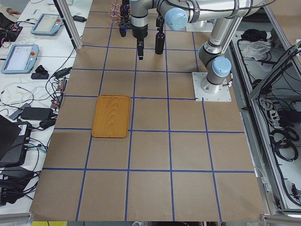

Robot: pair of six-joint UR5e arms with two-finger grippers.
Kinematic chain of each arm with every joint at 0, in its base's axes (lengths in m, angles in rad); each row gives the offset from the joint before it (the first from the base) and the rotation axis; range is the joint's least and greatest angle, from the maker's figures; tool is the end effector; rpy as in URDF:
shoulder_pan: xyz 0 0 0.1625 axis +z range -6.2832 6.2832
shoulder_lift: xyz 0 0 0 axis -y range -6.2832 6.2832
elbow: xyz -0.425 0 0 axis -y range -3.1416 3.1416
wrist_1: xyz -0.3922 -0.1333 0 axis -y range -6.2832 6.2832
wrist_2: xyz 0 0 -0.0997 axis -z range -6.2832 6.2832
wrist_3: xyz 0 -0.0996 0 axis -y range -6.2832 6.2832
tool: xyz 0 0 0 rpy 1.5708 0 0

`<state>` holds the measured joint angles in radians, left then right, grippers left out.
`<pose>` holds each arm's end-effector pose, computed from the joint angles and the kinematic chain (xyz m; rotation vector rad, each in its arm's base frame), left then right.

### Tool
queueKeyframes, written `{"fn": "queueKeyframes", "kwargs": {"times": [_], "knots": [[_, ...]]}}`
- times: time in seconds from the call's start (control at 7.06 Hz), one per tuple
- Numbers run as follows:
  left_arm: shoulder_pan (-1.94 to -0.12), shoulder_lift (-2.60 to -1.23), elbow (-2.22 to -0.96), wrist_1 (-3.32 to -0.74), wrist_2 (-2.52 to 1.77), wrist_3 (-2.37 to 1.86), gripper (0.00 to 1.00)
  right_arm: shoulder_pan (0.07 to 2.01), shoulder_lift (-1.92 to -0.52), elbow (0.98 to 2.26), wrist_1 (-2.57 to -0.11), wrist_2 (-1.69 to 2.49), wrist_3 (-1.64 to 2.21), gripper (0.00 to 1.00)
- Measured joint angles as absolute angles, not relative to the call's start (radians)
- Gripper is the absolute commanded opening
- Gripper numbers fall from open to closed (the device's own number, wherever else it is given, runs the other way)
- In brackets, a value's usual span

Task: Take wine from basket and place on tray
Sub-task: 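Stand the bottle upright on the table, release, and raise the right gripper, then move the left gripper over the standing bottle's neck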

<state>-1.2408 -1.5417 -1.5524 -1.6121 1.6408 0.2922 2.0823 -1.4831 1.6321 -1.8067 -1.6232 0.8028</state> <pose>0.0359 -0.4948 0.5072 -0.0584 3.0724 0.0239 0.3726 -0.4021 0.4372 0.4572 3.0924 -0.1577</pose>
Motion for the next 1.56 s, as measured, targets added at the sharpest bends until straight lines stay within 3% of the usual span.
{"fn": "queueKeyframes", "kwargs": {"times": [0.71,1.56], "knots": [[-1.296,-1.541,-1.552,-1.617,1.611,0.223,1.0,1.699,-1.637,1.58,-1.651,-1.616,0.208,1.0],[-1.791,-1.536,-1.556,-1.608,1.542,-0.137,1.0,1.557,-1.678,1.576,-1.565,-1.575,-0.045,1.0]]}}
